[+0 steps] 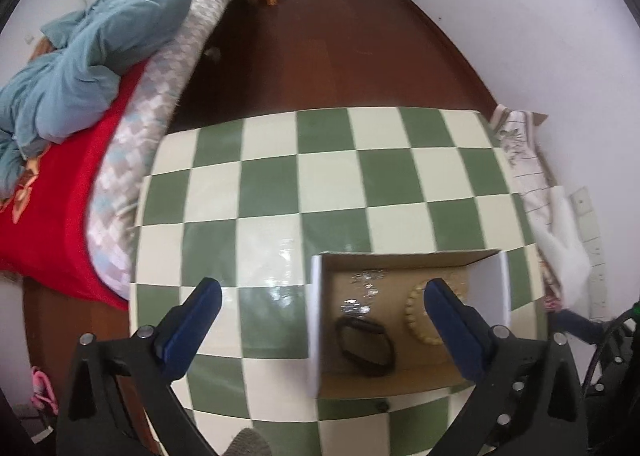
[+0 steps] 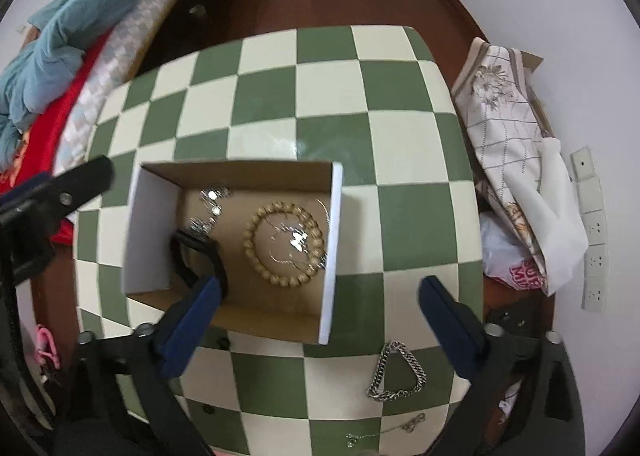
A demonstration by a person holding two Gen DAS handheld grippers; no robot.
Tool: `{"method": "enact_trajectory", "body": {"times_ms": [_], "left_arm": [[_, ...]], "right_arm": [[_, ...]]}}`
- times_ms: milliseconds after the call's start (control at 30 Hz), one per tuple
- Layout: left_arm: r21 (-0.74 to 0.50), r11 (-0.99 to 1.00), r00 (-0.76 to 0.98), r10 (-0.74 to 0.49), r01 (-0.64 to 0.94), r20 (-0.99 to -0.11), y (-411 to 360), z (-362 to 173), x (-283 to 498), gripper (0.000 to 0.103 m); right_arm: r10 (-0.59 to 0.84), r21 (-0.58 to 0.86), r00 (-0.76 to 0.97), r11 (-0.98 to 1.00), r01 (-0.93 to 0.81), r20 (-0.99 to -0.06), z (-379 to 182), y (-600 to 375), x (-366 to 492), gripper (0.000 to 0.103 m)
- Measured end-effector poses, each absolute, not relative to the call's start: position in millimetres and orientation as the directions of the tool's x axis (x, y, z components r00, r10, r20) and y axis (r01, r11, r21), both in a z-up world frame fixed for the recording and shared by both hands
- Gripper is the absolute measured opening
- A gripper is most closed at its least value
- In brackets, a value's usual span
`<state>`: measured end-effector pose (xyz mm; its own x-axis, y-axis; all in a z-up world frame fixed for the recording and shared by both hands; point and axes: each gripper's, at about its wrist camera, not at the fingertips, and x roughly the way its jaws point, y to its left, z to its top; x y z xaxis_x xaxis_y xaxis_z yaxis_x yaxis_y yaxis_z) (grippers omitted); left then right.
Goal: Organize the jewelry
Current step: 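Lower both chains into the white box and open both tools, then lift both open tools away from the box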
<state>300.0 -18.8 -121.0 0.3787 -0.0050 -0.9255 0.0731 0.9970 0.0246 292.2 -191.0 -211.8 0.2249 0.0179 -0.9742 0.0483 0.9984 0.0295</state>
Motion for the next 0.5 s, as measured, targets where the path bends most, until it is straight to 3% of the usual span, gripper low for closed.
{"method": "enact_trajectory", "body": {"times_ms": [500], "left_arm": [[0.082,0.997,0.479,0.073,-0.001,-0.875,2,-121,248,0.103]], "right_arm": [[-0.02,0.009,0.331,0.996,0.084,-0.944,-203,-184,257,0.102]]}}
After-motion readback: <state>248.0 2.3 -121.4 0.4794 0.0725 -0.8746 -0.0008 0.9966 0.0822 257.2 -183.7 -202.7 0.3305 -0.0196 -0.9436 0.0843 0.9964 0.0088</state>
